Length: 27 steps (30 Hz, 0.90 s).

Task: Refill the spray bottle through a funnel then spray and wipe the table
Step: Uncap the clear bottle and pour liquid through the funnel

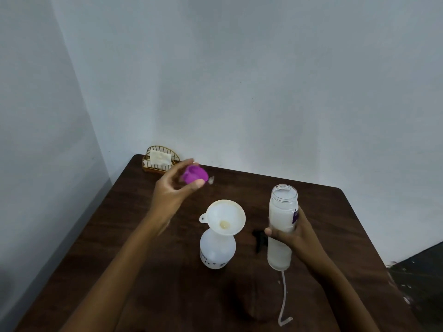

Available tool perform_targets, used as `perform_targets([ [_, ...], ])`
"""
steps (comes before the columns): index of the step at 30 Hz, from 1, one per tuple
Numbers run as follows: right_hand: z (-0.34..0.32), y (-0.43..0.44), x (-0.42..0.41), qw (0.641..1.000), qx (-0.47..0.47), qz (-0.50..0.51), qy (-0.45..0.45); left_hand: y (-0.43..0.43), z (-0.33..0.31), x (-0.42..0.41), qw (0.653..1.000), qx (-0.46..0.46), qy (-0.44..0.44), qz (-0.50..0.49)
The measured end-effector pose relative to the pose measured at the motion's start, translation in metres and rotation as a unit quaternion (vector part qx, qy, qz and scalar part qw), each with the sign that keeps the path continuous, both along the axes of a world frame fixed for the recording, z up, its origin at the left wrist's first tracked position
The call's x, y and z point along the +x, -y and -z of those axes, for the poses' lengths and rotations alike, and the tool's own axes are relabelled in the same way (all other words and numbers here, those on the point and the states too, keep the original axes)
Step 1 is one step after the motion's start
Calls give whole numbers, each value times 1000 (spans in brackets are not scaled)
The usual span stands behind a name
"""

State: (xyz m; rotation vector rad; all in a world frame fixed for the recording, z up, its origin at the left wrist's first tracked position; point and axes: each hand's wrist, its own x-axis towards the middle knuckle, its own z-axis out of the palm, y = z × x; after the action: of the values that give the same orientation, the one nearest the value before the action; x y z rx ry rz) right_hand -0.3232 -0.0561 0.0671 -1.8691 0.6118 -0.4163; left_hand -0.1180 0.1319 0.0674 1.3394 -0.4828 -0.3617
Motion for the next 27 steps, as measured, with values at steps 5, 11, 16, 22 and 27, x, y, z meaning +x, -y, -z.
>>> perform_targets([
  [5, 5, 0, 4, 999, -26, -19, -23, -19, 76, 4, 980, 164, -44, -102],
  [11, 10, -3, 10, 997, -45, -49, -33, -29, 163, -9, 901, 427, 60, -33],
  [16, 16, 1, 11, 995, -80, -52, -40, -32, 169, -16, 871, 473, 124, -42],
  [22, 27, 4, 13, 975, -207, -28, -71, -23, 112, -26, 930, 333, 123, 92],
  [27, 21, -1, 19, 945, -307, -7, -114, -6, 63, -50, 958, 175, 222, 49],
])
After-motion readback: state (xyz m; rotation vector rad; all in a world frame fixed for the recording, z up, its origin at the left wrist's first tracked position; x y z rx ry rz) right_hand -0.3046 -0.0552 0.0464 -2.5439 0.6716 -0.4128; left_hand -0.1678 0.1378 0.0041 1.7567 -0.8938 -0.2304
